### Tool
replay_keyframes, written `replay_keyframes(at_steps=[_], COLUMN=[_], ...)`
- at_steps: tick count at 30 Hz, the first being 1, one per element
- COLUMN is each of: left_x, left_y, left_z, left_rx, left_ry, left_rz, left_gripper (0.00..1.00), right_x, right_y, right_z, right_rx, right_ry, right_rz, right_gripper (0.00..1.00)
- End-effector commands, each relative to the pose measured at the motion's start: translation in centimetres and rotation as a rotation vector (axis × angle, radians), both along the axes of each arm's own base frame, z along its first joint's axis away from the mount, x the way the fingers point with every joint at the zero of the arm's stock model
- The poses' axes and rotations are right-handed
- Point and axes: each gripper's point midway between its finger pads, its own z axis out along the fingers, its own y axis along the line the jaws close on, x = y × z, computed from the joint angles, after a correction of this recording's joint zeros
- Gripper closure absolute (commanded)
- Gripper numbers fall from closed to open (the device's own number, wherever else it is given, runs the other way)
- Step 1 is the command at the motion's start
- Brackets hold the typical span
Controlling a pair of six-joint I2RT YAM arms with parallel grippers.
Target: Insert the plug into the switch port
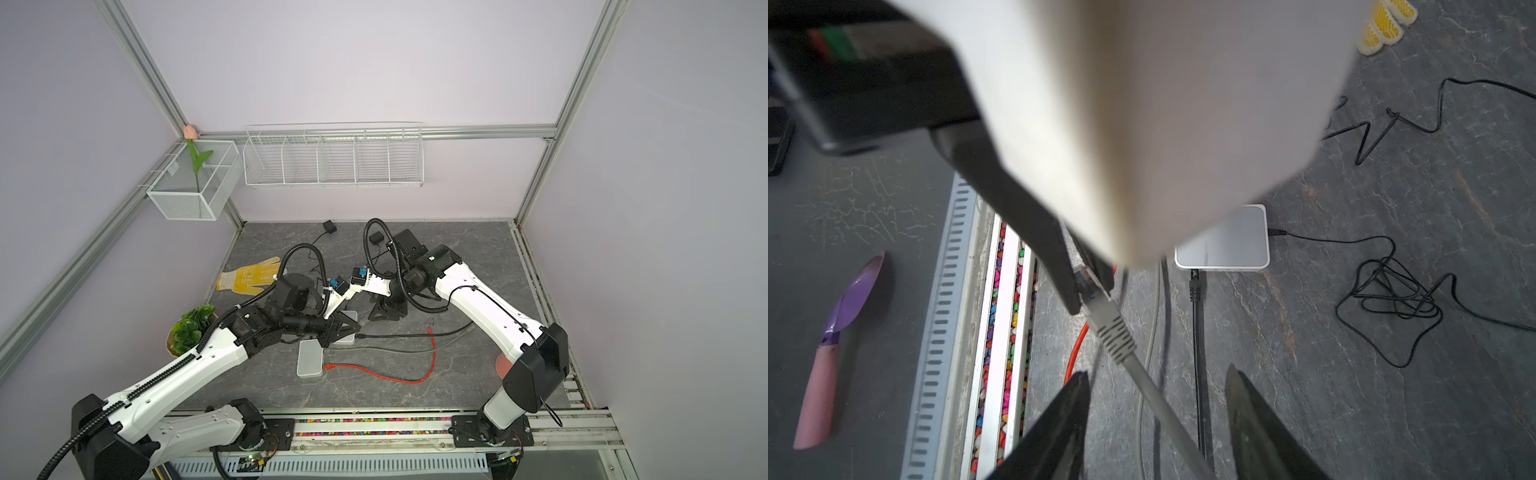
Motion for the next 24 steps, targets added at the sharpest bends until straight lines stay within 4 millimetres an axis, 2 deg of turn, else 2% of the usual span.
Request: replay_keyframes(at_steps=[1,5,8,11,18,24], left_x=[-0.9,-1.0,-1.1,-1.2,-0.7,-0.5], left_y=[-1.2,-1.1,-1.0,-0.6,-0.1,-0.1], left_z=[3.3,3.4,3.7,3.7,3.4,3.3], left_rx=[-0.099,-0.102,-0.102,-0.093,-0.068,-0.064], left_ry=[-0.136,-0.138,-0.143,-0.154,-0.169,-0.174], left_rz=[-0.101,-0.106,-0.109,-0.097,-0.063,-0.056], left_gripper=[1.0,1.0,1.0,1.0,1.0,1.0], right_x=[0.3,-0.3,0.0,-0.3,-3.3,-4.5], right_y=[-1.0,-0.9,-1.1,-0.8,-0.2,0.0], right_z=[-0.4,-0.7,-1.9,-1.7,-0.7,-0.7], right_rx=[-0.009,-0.009,-0.035,-0.016,0.025,0.052], right_ry=[-0.006,0.021,0.038,0.07,0.111,0.138], right_rz=[-0.018,0.006,0.0,0.012,0.074,0.086], right_gripper=[0.44,0.43,0.43,0.45,0.51,0.54])
